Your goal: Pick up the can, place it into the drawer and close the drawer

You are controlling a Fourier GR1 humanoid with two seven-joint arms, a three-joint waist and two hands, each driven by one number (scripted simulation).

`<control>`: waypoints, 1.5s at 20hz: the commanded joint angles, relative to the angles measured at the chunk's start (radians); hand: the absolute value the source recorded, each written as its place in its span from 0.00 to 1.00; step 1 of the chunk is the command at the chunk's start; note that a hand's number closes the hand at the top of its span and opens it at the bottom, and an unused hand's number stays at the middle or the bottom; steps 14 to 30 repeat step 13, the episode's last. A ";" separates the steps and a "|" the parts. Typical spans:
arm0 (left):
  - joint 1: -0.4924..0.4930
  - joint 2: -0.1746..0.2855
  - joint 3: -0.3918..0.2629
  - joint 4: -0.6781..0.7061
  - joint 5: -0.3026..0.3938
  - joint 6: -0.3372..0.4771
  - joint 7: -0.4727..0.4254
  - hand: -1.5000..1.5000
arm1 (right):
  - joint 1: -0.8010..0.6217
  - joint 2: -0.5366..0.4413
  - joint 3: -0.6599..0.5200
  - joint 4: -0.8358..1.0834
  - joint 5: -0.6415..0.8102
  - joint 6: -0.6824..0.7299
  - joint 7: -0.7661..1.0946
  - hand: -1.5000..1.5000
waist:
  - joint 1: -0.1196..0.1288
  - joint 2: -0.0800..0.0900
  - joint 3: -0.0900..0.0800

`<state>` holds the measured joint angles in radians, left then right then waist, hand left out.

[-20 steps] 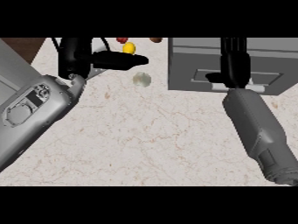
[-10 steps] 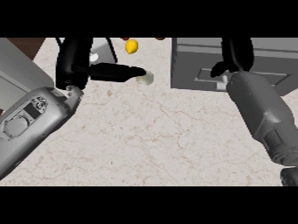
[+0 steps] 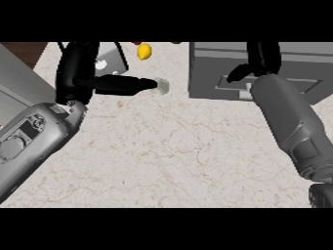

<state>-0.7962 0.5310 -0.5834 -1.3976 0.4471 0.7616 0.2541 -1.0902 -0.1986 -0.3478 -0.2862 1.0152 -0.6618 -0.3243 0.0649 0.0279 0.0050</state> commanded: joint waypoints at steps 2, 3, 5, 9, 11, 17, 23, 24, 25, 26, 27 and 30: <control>0.051 0.002 0.008 0.000 -0.012 0.002 -0.030 0.00 | -0.095 0.091 -0.127 -0.041 -0.166 0.035 -0.045 0.00 | 0.014 -0.005 -0.002; 0.058 0.033 0.019 -0.035 -0.005 -0.009 -0.010 0.00 | -0.083 0.065 -0.146 -0.038 -0.189 0.063 -0.085 0.00 | 0.021 -0.008 -0.001; 0.082 0.020 0.014 -0.028 -0.011 -0.007 -0.031 0.00 | -0.083 0.070 -0.207 -0.054 -0.265 0.113 -0.134 0.00 | 0.005 -0.008 -0.001; 0.106 0.018 0.027 -0.023 -0.021 0.002 -0.037 0.00 | -0.120 0.106 -0.274 -0.054 -0.352 0.177 -0.129 0.00 | -0.011 -0.015 -0.003; 0.136 0.055 0.059 -0.078 -0.006 -0.023 -0.030 0.00 | -0.117 0.069 -0.281 -0.055 -0.365 0.213 -0.150 0.00 | -0.013 -0.020 -0.004; 0.130 0.022 0.061 -0.059 -0.024 -0.020 -0.045 0.00 | -0.101 0.103 -0.284 -0.036 -0.375 0.186 -0.183 0.00 | -0.020 -0.013 -0.004; 0.130 0.022 0.061 -0.059 -0.024 -0.020 -0.045 0.00 | -0.101 0.103 -0.284 -0.036 -0.375 0.186 -0.183 0.00 | -0.020 -0.013 -0.004; 0.130 0.022 0.061 -0.059 -0.024 -0.020 -0.045 0.00 | -0.101 0.103 -0.284 -0.036 -0.375 0.186 -0.183 0.00 | -0.020 -0.013 -0.004; 0.130 0.022 0.061 -0.059 -0.024 -0.020 -0.045 0.00 | -0.101 0.103 -0.284 -0.036 -0.375 0.186 -0.183 0.00 | -0.020 -0.013 -0.004; 0.130 0.022 0.061 -0.059 -0.024 -0.020 -0.045 0.00 | -0.101 0.103 -0.284 -0.036 -0.375 0.186 -0.183 0.00 | -0.020 -0.013 -0.004; 0.130 0.022 0.061 -0.059 -0.024 -0.020 -0.045 0.00 | -0.101 0.103 -0.284 -0.036 -0.375 0.186 -0.183 0.00 | -0.020 -0.013 -0.004; 0.130 0.022 0.061 -0.059 -0.024 -0.020 -0.045 0.00 | -0.101 0.103 -0.284 -0.036 -0.375 0.186 -0.183 0.00 | -0.020 -0.013 -0.004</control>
